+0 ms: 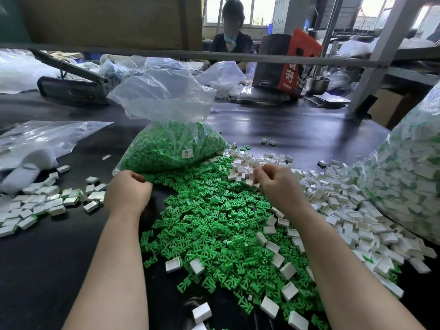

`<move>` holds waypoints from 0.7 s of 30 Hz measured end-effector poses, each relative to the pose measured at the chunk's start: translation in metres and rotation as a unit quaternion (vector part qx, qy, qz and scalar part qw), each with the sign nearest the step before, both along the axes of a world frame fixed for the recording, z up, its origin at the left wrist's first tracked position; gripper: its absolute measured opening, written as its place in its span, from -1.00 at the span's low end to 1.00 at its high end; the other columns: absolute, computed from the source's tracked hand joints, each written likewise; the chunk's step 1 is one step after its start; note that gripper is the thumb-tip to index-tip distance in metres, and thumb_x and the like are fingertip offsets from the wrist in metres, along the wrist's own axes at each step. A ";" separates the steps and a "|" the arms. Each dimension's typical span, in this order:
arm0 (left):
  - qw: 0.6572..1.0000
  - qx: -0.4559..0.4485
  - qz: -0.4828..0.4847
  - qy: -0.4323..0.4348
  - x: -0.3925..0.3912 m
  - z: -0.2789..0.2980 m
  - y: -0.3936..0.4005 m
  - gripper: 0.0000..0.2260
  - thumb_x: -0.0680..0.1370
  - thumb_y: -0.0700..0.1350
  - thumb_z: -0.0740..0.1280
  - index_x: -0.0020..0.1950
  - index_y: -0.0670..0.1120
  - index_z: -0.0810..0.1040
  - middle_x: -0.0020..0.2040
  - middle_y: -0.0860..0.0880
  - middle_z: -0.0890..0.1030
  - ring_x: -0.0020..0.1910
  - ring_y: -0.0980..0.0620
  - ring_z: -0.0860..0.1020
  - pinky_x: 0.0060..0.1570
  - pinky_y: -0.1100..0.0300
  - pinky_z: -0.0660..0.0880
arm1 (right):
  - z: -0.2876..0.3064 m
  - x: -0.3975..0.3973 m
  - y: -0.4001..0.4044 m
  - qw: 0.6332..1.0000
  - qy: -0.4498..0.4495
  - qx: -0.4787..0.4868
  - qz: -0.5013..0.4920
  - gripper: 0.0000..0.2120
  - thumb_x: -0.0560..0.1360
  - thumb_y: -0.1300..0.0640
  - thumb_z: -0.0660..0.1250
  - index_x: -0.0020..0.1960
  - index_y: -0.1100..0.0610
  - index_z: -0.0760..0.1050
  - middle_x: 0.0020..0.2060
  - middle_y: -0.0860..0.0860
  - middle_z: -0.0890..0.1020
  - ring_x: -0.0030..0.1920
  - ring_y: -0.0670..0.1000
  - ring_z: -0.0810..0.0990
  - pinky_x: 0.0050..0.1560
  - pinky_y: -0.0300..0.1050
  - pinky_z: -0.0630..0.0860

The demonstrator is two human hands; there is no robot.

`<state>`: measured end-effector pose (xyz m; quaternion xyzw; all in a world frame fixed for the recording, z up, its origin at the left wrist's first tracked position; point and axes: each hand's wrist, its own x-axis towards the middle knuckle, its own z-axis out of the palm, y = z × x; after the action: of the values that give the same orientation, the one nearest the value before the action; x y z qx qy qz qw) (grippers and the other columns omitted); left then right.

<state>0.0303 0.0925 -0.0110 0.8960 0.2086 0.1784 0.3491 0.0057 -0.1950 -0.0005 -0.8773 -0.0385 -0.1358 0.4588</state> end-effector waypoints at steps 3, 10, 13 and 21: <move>0.997 0.026 0.074 0.027 -0.004 -0.005 0.007 -0.80 0.45 -0.24 0.34 0.05 -0.14 0.62 0.05 -0.22 0.62 0.08 -0.29 0.55 -0.10 0.04 0.39 | -0.001 0.001 -0.005 0.997 0.000 -0.062 -0.043 -0.75 0.62 0.05 0.26 -0.19 0.12 0.53 -0.42 -0.03 0.53 -0.44 -0.04 0.43 -0.38 -0.18 0.31; 0.987 0.075 0.131 0.048 -0.006 -0.001 0.010 -0.72 0.46 -0.23 0.33 0.17 -0.21 0.53 0.15 -0.29 0.54 0.15 -0.35 0.49 0.07 -0.12 0.45 | -0.001 0.001 -0.011 0.976 0.023 -0.200 -0.088 -0.91 0.56 0.12 0.31 0.00 0.08 0.58 -0.15 0.01 0.65 -0.15 0.03 0.60 -0.16 -0.12 0.54; 0.995 0.066 0.067 -0.029 -0.002 0.008 -0.005 -0.79 0.47 -0.21 0.33 0.09 -0.12 0.61 0.07 -0.21 0.60 0.04 -0.26 0.53 -0.04 -0.02 0.49 | -0.004 0.001 -0.010 0.965 0.030 -0.247 -0.088 -0.82 0.58 0.13 0.28 0.13 0.06 0.60 -0.03 0.03 0.67 -0.03 0.04 0.60 0.03 -0.02 0.59; 0.975 -0.052 -0.205 -0.061 -0.001 0.020 -0.075 -0.88 0.52 -0.14 0.39 -0.20 0.04 0.56 -0.24 0.09 0.60 -0.25 0.15 0.56 -0.25 0.21 0.53 | -0.022 0.005 -0.003 0.931 0.057 -0.358 -0.051 -0.53 0.60 0.12 0.22 0.44 -0.22 0.30 0.38 -0.10 0.44 0.35 0.06 0.33 0.35 0.07 0.27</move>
<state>0.0289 0.0173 0.0087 0.8877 0.0075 0.1460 0.4367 0.0110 -0.1981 -0.0225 -0.9903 -0.0136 -0.0865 0.1082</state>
